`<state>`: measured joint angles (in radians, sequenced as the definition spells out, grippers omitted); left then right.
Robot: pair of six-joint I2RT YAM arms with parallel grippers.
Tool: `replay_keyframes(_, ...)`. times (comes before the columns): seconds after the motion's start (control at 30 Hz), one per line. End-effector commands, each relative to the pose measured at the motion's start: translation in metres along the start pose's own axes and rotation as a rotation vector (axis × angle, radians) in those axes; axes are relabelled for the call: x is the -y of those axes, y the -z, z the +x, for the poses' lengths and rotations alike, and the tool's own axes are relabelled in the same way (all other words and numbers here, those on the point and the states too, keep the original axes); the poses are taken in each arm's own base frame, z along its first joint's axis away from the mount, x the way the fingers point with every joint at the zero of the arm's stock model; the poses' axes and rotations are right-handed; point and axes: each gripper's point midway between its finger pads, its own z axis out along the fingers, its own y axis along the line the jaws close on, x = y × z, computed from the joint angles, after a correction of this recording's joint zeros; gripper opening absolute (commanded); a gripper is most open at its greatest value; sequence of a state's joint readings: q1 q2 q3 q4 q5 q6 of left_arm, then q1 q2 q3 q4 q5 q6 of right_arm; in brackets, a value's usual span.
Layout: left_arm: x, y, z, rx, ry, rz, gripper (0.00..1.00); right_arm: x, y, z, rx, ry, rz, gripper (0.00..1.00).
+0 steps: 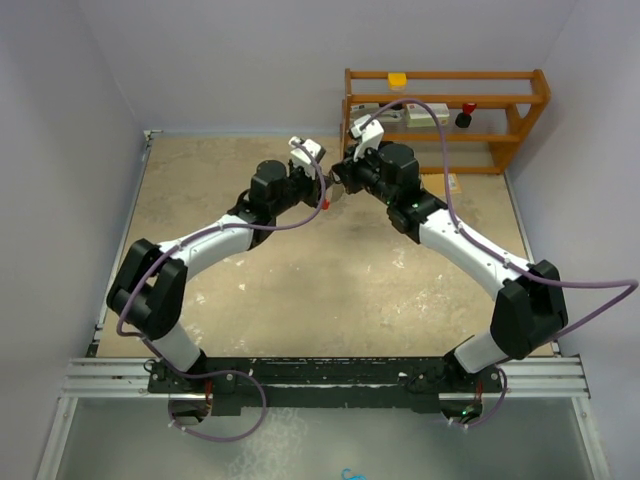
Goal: Remove the keys from the keyring
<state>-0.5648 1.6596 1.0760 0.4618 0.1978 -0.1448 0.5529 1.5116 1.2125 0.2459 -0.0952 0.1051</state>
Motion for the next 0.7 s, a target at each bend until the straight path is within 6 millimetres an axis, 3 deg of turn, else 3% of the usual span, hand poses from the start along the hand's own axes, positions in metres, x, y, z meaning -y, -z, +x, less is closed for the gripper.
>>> replay_keyframes(0.0,-0.039,0.02,-0.023,-0.067,-0.171,-0.181,0.0,-0.004,0.019,-0.052,0.162,0.076,-0.005,0.0)
replay_keyframes(0.07,-0.051,0.029,-0.025,-0.104,-0.234,-0.237,0.0,-0.003,0.023,-0.056,0.177,0.097,0.002,0.05)
replay_keyframes(0.2,-0.072,0.048,-0.037,-0.151,-0.355,-0.354,0.0,0.0,0.03,-0.057,0.209,0.139,0.014,0.26)
replay_keyframes(0.33,-0.082,0.067,-0.057,-0.177,-0.493,-0.44,0.0,0.001,0.033,-0.053,0.245,0.164,0.018,0.31)
replay_keyframes(0.47,-0.075,0.075,-0.075,-0.178,-0.576,-0.456,0.0,-0.009,0.028,-0.038,0.257,0.146,-0.041,0.35)
replay_keyframes(0.67,-0.048,0.078,-0.09,-0.166,-0.641,-0.411,0.0,-0.033,0.019,-0.022,0.297,0.069,-0.178,0.35)
